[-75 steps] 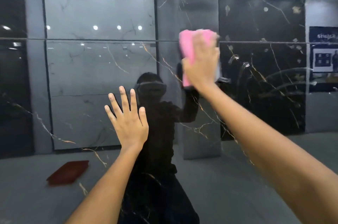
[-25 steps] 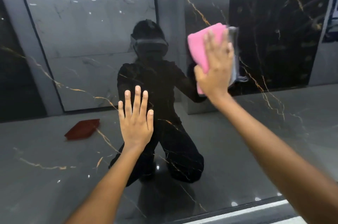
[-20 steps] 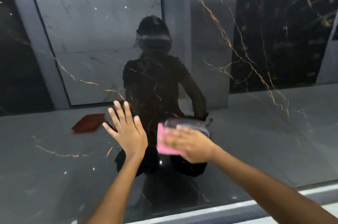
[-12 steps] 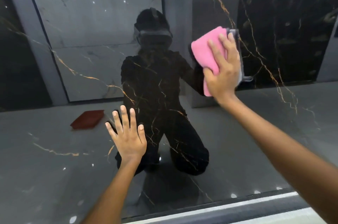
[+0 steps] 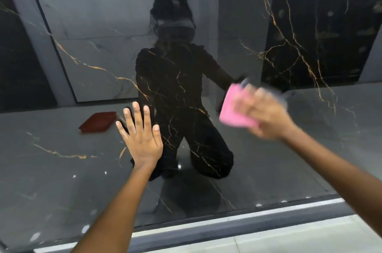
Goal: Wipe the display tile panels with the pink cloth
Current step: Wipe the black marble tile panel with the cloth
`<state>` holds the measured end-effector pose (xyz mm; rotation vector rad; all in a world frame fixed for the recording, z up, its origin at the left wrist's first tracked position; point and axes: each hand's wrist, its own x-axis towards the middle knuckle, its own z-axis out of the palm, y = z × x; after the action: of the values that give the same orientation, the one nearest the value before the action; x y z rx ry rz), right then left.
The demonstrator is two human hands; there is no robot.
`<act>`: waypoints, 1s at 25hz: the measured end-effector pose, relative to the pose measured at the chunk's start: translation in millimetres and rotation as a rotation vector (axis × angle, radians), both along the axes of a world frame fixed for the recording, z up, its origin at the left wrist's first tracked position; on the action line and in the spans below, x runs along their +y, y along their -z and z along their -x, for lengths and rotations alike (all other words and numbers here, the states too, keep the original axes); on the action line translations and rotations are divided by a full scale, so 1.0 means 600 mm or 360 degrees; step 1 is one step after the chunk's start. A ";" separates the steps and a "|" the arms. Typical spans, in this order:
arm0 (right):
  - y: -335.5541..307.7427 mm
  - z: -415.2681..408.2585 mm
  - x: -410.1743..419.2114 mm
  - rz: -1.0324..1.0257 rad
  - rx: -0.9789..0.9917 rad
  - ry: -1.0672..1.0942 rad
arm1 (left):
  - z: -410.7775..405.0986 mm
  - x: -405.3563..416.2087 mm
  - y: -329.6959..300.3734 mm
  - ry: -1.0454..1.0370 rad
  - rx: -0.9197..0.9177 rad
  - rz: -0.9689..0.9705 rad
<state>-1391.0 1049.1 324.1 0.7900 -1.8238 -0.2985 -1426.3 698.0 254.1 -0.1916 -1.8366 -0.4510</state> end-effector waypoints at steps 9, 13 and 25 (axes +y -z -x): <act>0.269 0.009 -0.112 -0.1161 -0.0178 0.0193 | -0.043 0.066 0.165 -0.0040 -0.0309 -0.0174; 0.222 -0.009 -0.015 -0.1205 -0.0360 -0.0046 | -0.053 0.110 0.147 0.0158 -0.0285 -0.0130; 0.395 -0.034 0.005 -0.0847 -0.0405 0.0224 | 0.001 0.118 0.190 0.0018 0.0058 0.0111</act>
<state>-1370.6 1052.3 87.0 1.1031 -2.0719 -0.8303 -1426.9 768.9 140.2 -0.2568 -1.8174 -0.3890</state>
